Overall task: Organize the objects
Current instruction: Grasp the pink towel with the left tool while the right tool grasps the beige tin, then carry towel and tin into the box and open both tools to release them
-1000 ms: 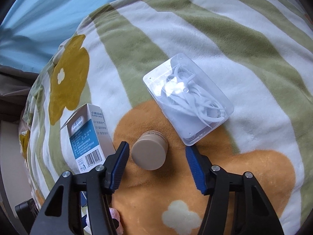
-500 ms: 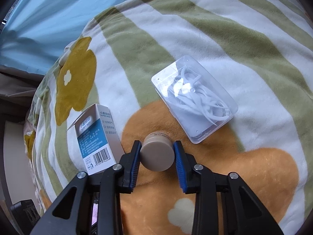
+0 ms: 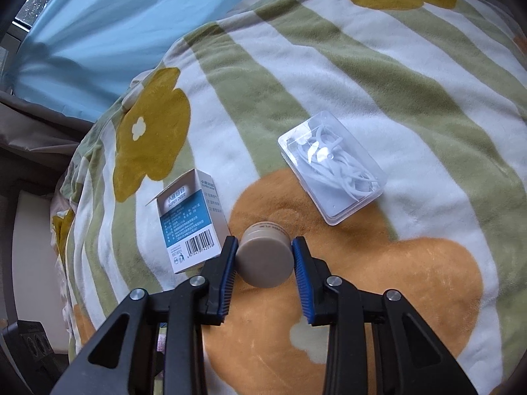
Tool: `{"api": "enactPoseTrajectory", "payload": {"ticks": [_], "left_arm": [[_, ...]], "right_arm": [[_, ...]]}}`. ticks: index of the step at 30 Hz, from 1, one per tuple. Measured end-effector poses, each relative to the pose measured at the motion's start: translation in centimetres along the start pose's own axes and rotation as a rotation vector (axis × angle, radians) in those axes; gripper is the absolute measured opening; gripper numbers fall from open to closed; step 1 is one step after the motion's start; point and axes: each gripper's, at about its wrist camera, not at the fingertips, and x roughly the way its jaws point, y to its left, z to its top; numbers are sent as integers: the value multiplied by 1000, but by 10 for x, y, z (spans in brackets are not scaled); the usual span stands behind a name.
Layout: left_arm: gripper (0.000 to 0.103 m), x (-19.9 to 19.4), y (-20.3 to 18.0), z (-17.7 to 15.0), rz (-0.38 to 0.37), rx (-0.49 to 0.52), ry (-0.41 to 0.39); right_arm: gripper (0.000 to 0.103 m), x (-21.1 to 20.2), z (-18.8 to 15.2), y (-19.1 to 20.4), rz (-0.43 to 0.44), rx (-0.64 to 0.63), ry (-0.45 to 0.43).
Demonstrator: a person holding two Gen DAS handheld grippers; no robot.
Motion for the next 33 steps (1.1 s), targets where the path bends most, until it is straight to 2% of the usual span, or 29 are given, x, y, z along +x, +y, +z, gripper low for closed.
{"api": "enactPoseTrajectory", "payload": {"ticks": [12, 20, 27, 33], "left_arm": [[45, -68, -9, -34, -10, 32, -99], [45, -104, -15, -70, -5, 48, -150], [45, -119, -21, -111, -16, 54, -150], [45, -128, -28, -152, 9, 78, -139]], "right_arm": [[31, -67, -12, 16, 18, -129, -43], [31, -108, -37, 22, 31, -237, -47], [31, -135, -77, 23, 35, -345, 4], [31, -151, -118, 16, 27, -453, 89]]}}
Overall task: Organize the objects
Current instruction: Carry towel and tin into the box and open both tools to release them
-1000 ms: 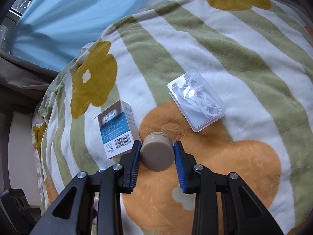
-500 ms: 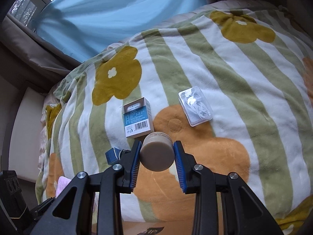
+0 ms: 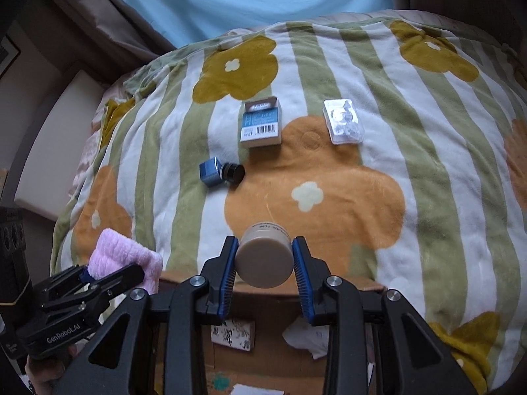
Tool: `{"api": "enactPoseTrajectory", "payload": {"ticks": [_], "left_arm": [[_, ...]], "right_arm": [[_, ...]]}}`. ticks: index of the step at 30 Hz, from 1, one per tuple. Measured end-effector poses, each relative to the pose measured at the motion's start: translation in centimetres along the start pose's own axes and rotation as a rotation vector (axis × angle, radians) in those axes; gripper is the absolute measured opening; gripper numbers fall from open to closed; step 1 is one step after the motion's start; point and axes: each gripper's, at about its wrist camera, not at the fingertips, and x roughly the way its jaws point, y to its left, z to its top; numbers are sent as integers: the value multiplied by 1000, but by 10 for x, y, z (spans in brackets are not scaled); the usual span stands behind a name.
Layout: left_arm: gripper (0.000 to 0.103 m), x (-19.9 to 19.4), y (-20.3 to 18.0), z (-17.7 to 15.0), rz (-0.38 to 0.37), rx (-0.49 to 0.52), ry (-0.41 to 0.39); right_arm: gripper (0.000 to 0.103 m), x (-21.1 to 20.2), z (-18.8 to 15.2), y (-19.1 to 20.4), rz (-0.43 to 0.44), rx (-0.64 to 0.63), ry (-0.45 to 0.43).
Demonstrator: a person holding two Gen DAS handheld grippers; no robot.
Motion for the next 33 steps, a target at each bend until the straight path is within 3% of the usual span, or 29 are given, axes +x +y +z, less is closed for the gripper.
{"api": "enactPoseTrajectory", "payload": {"ticks": [6, 14, 28, 29, 30, 31, 32, 33], "left_arm": [[45, 4, 0, -44, 18, -12, 47], [45, 41, 2, -95, 54, 5, 132], [46, 46, 9, -101, 78, 12, 129], [51, 45, 9, -101, 81, 15, 126], [66, 45, 9, -102, 75, 17, 121], [78, 44, 9, -103, 69, 16, 116], [102, 43, 10, -104, 65, 15, 112], [103, 42, 9, -105, 58, 17, 106]], "right_arm": [[31, -1, -42, 8, 15, -71, 102], [31, 29, -87, 9, -2, -106, 221], [31, 42, -101, 7, -3, -99, 261], [31, 44, -101, 8, -6, -96, 274], [31, 45, -101, 8, -9, -88, 282], [39, 46, -102, 7, -8, -78, 286], [56, 47, -103, 7, -5, -70, 292], [65, 48, -104, 6, -8, -65, 298]]}}
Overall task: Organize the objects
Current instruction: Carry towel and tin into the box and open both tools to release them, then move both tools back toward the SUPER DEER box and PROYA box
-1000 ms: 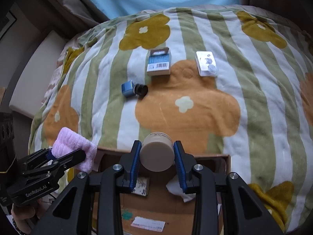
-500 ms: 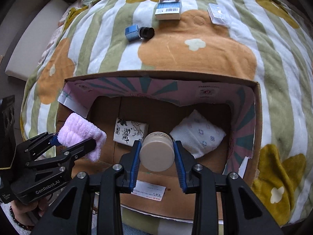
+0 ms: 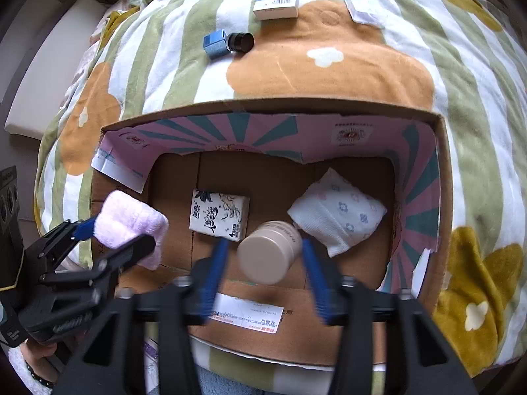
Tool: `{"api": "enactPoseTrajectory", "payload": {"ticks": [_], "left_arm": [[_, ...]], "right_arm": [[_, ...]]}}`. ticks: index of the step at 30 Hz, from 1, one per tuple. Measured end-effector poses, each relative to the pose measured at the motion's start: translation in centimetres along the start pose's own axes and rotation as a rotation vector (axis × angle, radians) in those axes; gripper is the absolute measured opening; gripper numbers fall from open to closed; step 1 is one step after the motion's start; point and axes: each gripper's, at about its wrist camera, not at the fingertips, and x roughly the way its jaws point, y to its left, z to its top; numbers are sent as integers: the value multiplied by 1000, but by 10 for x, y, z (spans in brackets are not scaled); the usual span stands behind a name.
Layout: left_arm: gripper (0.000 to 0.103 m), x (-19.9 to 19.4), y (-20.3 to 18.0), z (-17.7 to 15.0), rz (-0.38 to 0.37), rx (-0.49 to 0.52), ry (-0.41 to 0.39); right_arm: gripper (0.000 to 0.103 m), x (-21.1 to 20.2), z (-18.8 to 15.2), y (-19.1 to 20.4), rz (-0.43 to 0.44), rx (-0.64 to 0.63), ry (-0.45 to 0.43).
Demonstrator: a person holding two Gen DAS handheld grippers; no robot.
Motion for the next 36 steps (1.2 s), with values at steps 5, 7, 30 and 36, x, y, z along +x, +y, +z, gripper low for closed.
{"api": "enactPoseTrajectory", "payload": {"ticks": [5, 7, 30, 36], "left_arm": [[103, -5, 0, -7, -9, 37, -8], [103, -10, 1, -9, -5, 51, -18], [103, -50, 6, 28, -36, 139, -121], [103, -64, 13, 65, -40, 173, -181]], "right_arm": [[77, -1, -8, -2, -17, -1, -9], [77, -1, -10, -2, -25, -2, -1], [92, -34, 1, 11, -13, 31, -65], [102, -51, 26, 9, -11, 44, -106]]}}
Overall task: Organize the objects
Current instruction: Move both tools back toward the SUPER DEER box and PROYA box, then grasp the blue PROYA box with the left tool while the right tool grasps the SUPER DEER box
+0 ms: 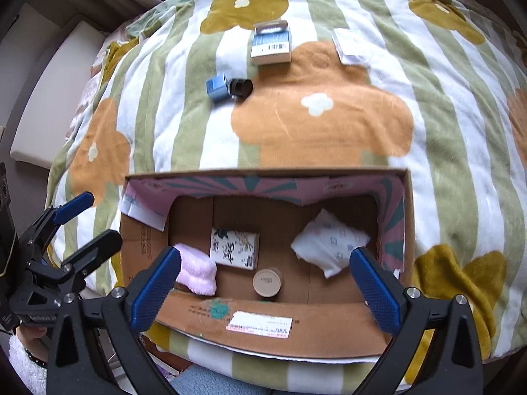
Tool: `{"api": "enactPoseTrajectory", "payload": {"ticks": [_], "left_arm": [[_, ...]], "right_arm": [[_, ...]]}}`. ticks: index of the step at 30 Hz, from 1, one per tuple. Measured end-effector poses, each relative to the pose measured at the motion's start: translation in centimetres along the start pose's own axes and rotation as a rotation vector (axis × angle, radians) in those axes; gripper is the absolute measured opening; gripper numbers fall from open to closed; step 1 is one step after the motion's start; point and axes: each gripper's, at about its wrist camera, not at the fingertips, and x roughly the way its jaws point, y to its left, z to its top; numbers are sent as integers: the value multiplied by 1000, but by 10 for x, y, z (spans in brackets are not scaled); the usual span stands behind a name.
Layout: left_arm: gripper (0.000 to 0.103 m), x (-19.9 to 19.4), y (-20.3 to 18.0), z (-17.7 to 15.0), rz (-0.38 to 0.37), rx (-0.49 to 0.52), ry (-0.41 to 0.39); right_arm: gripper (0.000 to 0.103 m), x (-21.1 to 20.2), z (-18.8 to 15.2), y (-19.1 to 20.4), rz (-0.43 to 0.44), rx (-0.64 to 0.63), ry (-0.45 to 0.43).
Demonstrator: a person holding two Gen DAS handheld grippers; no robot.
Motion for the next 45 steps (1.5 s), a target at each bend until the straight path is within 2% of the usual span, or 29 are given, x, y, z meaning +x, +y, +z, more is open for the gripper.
{"api": "enactPoseTrajectory", "payload": {"ticks": [5, 7, 14, 21, 29, 36, 40, 42, 45], "left_arm": [[103, 3, 16, 38, 24, 62, -53], [103, 6, 23, 54, 11, 91, -75], [103, 30, 43, 106, 21, 258, -103], [103, 100, 68, 139, -27, 380, -49], [102, 180, 79, 142, -74, 533, -7], [86, 223, 82, 142, -114, 597, 16], [85, 235, 81, 140, -130, 631, 20], [71, 239, 80, 139, -145, 641, 29], [63, 244, 79, 138, -156, 655, 43]], "right_arm": [[102, -5, 33, 0, -25, -20, -3], [102, -6, 49, 3, -47, -41, -3], [102, -13, 110, 13, -82, -49, -80], [102, 16, 177, 15, -80, -18, -106], [102, 79, 234, 3, -118, 4, -105], [102, 130, 262, -7, -144, -5, -83], [102, 149, 271, -8, -162, 0, -76], [102, 156, 273, -9, -174, 0, -71], [97, 163, 276, -9, -180, -1, -64]]}}
